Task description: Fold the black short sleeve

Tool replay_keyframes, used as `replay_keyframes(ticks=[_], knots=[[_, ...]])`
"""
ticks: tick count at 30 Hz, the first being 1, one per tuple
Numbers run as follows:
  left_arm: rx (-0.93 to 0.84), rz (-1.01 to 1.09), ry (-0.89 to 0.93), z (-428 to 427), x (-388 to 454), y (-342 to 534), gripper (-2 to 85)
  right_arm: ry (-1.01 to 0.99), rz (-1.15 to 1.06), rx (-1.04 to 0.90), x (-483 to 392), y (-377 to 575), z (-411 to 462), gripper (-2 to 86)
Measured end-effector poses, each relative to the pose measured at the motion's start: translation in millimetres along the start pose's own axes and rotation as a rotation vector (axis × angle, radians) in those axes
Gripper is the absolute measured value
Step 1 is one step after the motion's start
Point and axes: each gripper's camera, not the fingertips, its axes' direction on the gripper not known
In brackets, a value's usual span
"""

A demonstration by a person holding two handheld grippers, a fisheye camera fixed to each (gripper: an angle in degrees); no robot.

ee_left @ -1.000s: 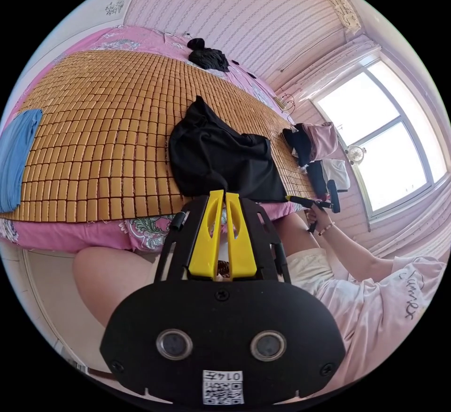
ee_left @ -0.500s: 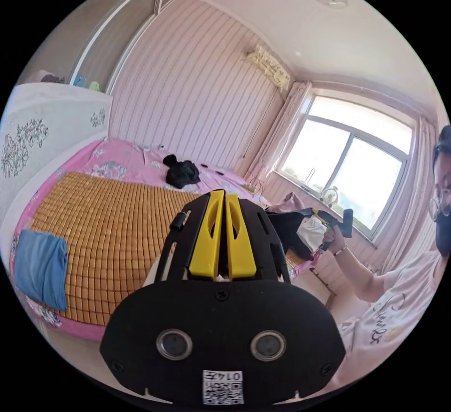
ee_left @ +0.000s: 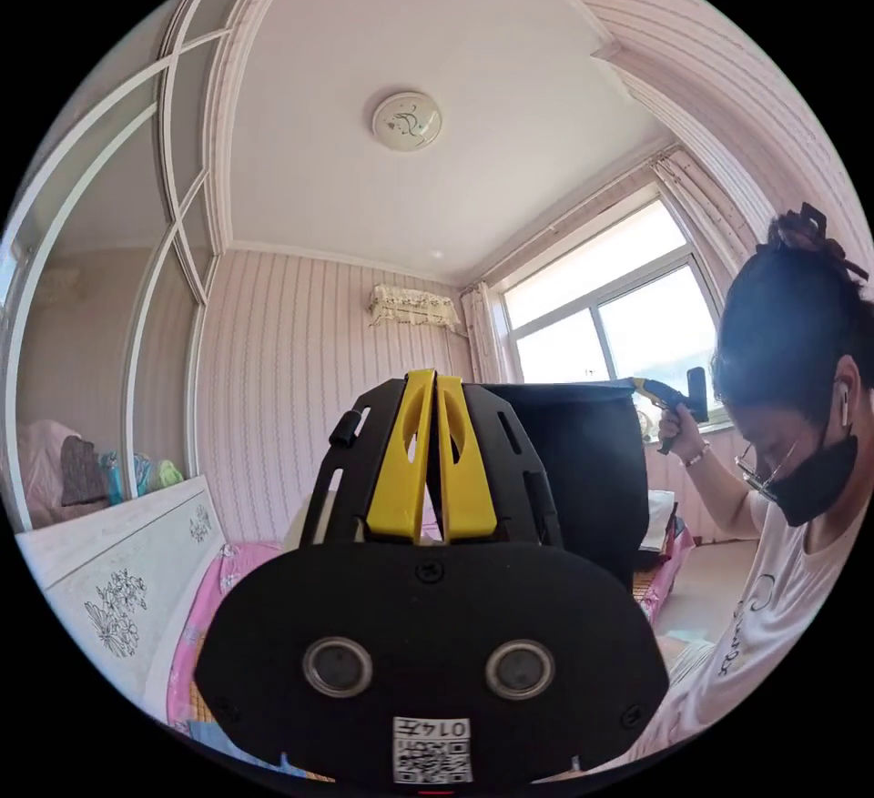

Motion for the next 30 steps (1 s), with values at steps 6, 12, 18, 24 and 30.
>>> replay_keyframes(ticks=[6,12,18,24,30], knots=[[-0.364,-0.149,-0.114,94.8,-50.8,78.6,-1.0,0.039,0.264,-0.412,91.1,72.3,119.2,0.7],[-0.631,-0.408,-0.181,205.2,-97.4,175.7,-1.0,0.161,0.500,-0.750,181.4,169.9,236.7,0.7],[-0.446,-0.349,-0.202,244.0,-106.4,113.1,-1.0,0.255,0.373,-0.333,206.3,61.2,246.9,0.8],[-0.656,-0.312,-0.150,265.2,-117.8,195.7,-1.0,0.239,0.433,-0.466,245.0,123.7,241.6,0.9],[-1.009,-0.459,-0.102,274.8,-139.9,363.7,-1.0,0.247,0.658,-0.808,287.2,280.2,245.7,0.9]])
